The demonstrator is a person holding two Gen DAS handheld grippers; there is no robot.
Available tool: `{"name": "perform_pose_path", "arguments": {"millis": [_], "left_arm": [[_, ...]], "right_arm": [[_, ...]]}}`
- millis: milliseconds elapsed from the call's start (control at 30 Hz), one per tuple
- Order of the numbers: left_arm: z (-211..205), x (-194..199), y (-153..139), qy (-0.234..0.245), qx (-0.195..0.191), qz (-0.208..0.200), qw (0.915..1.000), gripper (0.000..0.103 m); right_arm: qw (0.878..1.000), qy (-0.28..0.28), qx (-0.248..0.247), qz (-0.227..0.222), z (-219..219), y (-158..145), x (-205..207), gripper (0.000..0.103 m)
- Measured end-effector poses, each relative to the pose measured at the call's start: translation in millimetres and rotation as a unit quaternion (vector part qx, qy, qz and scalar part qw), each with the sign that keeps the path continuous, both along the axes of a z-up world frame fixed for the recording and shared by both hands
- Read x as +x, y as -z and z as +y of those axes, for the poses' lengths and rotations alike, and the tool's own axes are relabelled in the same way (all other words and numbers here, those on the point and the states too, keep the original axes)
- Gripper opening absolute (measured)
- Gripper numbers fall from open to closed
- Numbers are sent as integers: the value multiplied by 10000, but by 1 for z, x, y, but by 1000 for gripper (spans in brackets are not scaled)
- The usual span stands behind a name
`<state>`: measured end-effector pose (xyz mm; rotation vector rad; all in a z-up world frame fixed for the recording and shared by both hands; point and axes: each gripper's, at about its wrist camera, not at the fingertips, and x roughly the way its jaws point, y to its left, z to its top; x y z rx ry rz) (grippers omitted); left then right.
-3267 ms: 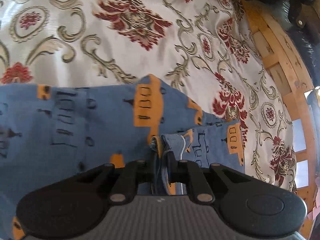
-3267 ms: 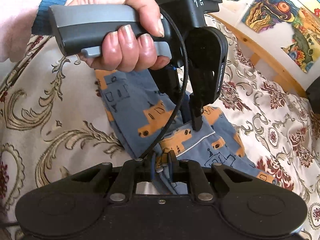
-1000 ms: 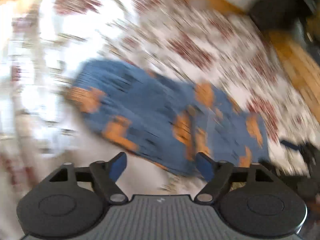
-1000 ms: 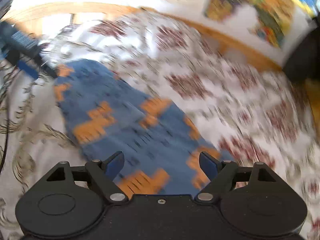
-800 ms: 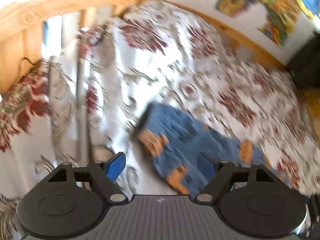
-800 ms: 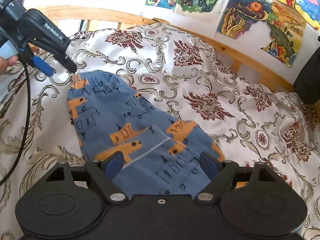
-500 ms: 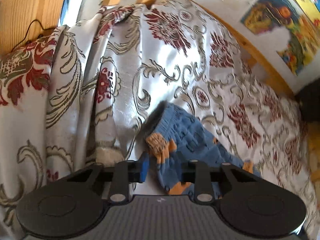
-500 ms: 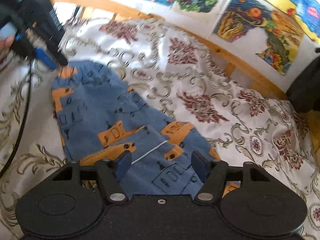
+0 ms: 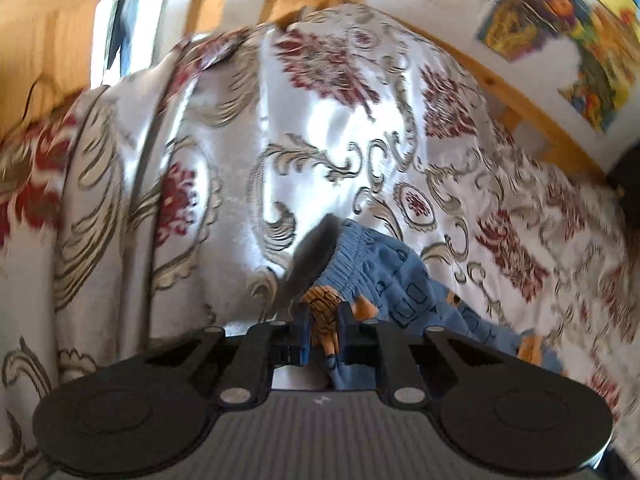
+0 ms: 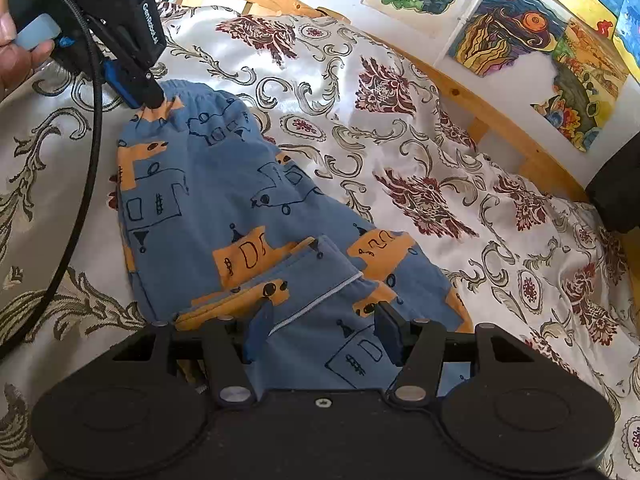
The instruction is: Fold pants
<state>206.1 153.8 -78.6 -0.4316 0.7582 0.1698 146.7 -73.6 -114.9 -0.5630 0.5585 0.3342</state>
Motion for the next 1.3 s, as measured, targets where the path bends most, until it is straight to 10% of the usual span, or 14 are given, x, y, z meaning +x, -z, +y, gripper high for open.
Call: {"name": "perform_pose_path", "arguments": {"millis": [233, 467, 900, 1300], "left_arm": [[-10, 4, 0, 195, 277, 143, 9993, 15], [32, 5, 25, -291, -1274, 374, 9907, 27], [58, 10, 60, -636, -2718, 195, 9601, 36], [51, 10, 57, -749, -2439, 252, 9666, 22]], "right_arm": [[10000, 5, -34, 17, 4, 0, 3, 59], [10000, 6, 10, 28, 2, 0, 3, 59], [9990, 85, 429, 105, -8, 0, 4, 59], [9986, 96, 499, 113, -10, 0, 3, 59]]}}
